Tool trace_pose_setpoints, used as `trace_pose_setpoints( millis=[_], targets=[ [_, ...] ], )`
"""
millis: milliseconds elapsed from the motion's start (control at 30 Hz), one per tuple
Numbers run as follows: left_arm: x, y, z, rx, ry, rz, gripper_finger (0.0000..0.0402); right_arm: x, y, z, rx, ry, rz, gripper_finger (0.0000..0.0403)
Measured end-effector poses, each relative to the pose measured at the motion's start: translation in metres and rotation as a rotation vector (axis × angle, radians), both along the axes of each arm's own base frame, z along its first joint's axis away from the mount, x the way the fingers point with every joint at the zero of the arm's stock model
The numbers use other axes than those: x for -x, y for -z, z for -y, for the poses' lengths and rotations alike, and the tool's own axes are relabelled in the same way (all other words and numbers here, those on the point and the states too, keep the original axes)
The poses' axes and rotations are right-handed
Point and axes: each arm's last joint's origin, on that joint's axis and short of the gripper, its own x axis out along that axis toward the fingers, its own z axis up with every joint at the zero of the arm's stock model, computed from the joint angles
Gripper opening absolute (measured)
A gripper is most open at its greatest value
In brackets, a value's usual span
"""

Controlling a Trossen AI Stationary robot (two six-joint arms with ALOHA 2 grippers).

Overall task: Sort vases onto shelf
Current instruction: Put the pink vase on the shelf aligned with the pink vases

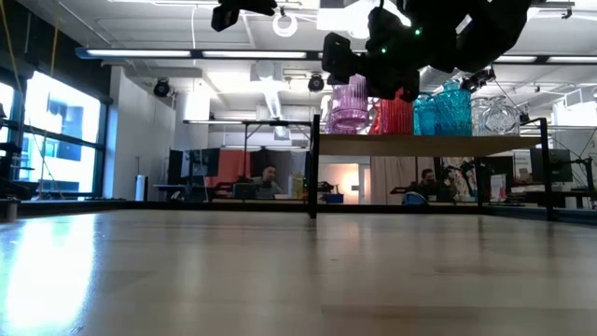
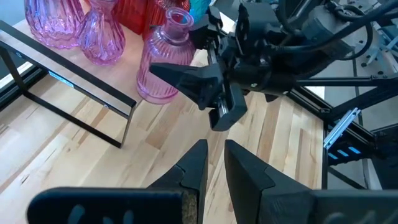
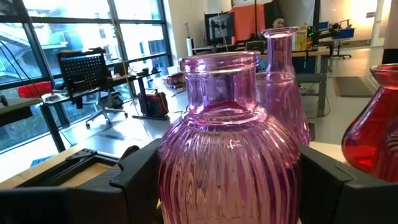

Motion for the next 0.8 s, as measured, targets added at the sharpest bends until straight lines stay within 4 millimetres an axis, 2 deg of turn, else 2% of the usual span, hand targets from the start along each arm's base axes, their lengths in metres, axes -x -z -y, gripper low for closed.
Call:
trace_pose_setpoints(
  millis=[433,800],
  targets=[
    [0.000,0.000,0.000,0.000,0.000,0.000,0.0045,0.001,0.001,0.020,0.000,-0.018,-0.008,0.0260],
    [0.000,0.000,0.000,0.000,0.001,0.000,0.0045,0.001,0.005,0.029,-0.021,-0.018,-0.017,0.0266]
  ],
)
